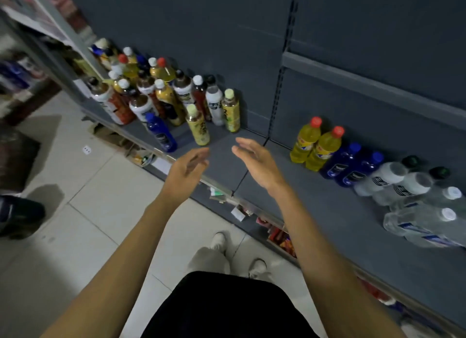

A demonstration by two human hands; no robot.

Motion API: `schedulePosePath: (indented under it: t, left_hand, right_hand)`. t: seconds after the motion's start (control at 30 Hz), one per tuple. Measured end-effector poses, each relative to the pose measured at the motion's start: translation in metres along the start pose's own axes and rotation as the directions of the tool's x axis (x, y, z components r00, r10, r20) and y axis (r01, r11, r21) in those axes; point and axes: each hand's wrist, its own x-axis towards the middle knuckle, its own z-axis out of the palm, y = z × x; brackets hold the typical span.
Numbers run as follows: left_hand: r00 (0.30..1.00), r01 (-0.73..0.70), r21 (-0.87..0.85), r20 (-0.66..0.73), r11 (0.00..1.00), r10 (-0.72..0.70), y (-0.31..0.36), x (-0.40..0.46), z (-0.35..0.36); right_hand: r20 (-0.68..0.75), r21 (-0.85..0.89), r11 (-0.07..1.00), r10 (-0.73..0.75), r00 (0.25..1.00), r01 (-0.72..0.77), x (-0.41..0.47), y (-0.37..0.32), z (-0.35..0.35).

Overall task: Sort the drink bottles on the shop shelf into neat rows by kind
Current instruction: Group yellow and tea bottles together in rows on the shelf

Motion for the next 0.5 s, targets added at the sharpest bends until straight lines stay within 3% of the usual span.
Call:
schedulePosePath:
  t: [0.23,0.5]
  left_hand:
    - [0.995,0.018,0.043,-0.101,0.999,-0.013,-0.022,-0.024,-0.067]
    - [0.966,0.020,-0.073,-0.256,0.997,-0.038,-0.064,-0.022,-0.171]
  right_hand:
    - [0.135,-0.083,0.993,-0.075,0.988,0.087,0.017,-0.037,0.066]
    - [0.167,-0.086,0.984,-0.139,0.976,0.155,0.061,-0.087,0.195]
